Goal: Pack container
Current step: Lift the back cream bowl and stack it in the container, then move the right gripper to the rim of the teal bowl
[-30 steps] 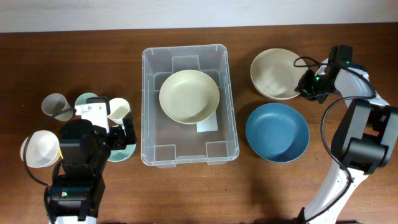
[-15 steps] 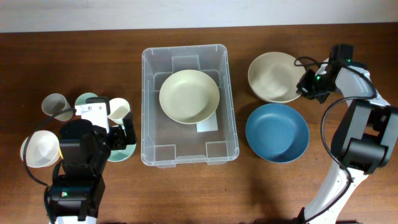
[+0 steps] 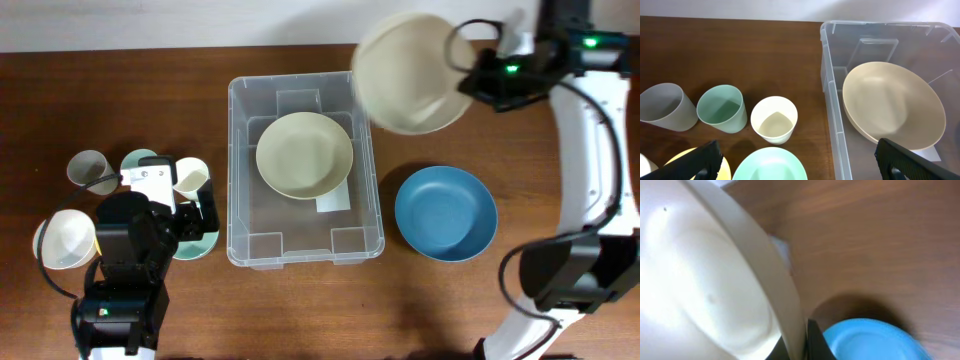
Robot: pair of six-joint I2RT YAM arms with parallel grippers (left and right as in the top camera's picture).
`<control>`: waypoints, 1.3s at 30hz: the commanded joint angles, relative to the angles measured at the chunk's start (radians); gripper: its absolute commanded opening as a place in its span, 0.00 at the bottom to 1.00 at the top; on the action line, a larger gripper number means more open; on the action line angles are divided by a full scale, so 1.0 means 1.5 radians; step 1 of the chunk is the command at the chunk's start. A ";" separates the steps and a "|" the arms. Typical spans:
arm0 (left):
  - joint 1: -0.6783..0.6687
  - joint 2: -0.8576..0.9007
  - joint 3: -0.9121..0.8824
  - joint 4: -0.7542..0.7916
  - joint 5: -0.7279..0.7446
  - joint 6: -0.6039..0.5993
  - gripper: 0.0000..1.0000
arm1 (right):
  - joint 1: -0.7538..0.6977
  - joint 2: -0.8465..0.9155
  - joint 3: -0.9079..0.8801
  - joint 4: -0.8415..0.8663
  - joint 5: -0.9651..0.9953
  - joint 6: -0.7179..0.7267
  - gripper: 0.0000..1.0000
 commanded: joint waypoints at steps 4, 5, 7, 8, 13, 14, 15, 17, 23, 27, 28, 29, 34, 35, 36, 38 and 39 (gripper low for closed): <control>0.003 0.001 0.012 -0.001 0.003 -0.006 1.00 | 0.154 -0.011 -0.010 -0.023 0.055 -0.055 0.04; 0.003 0.001 0.012 -0.001 0.003 -0.006 1.00 | 0.170 -0.010 -0.013 -0.020 0.072 -0.055 0.04; 0.003 0.001 0.012 -0.002 0.003 -0.006 1.00 | 0.211 -0.003 -0.014 -0.015 0.110 -0.055 0.04; 0.003 0.001 0.012 -0.003 0.003 -0.006 1.00 | 0.228 0.001 -0.015 -0.010 0.121 -0.054 0.04; 0.003 0.001 0.012 -0.018 0.003 -0.006 1.00 | 0.282 0.042 -0.015 0.037 0.127 -0.031 0.04; 0.003 0.001 0.012 -0.018 0.003 -0.006 1.00 | 0.284 0.052 -0.015 0.049 0.127 -0.023 0.04; 0.004 0.001 0.012 -0.018 0.003 -0.006 1.00 | 0.284 0.061 -0.015 0.060 0.127 -0.017 0.04; 0.004 0.001 0.012 -0.018 0.002 -0.006 1.00 | 0.283 0.088 -0.015 0.093 0.127 -0.016 0.04; 0.003 0.001 0.012 -0.018 0.002 -0.006 1.00 | 0.283 0.152 -0.015 0.136 0.129 -0.017 0.04; 0.004 0.001 0.012 -0.018 0.002 -0.006 1.00 | 0.283 0.174 -0.015 0.143 0.130 -0.020 0.09; 0.004 0.001 0.012 -0.018 0.002 -0.006 1.00 | 0.283 0.174 -0.015 0.149 0.133 -0.024 0.14; 0.004 0.001 0.012 -0.020 0.002 -0.006 1.00 | 0.282 0.172 -0.010 0.148 0.140 -0.025 0.17; 0.004 0.001 0.012 -0.020 0.002 -0.006 1.00 | 0.272 0.139 0.034 0.120 0.143 -0.035 0.30; 0.004 0.001 0.012 -0.020 0.002 -0.006 1.00 | 0.263 0.122 0.056 0.107 0.155 -0.033 0.31; 0.004 0.001 0.012 -0.020 0.002 -0.006 1.00 | 0.256 0.110 0.073 0.093 0.178 -0.018 0.31; 0.004 0.001 0.012 -0.020 0.002 -0.006 1.00 | 0.227 0.075 0.119 0.049 0.257 0.039 0.33; 0.004 0.001 0.012 -0.020 0.002 -0.006 1.00 | 0.209 0.059 0.136 0.028 0.283 0.064 0.37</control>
